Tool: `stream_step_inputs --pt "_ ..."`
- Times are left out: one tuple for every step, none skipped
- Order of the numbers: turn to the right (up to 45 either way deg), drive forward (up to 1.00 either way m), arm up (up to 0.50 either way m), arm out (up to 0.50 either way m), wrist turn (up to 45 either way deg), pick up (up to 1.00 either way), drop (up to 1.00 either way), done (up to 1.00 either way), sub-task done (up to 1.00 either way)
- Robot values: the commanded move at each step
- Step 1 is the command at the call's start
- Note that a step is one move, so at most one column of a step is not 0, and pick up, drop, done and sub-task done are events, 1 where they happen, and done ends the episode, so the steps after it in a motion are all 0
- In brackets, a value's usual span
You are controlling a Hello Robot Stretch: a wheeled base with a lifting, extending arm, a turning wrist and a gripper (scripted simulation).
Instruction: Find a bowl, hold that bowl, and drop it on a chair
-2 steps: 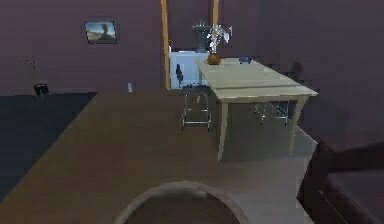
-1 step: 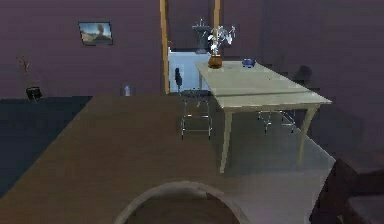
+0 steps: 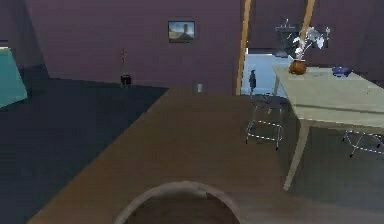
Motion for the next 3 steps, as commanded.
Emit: stream_step_inputs --pt "0.0 1.00 0.00 0.00 0.0 0.00 0.00 0.00 0.00" --pt "0.0 1.00 0.00 0.00 0.0 0.00 0.00 0.00 0.00" --pt "9.0 0.00 0.00 0.00 0.0 0.00 0.00 0.00 0.00"
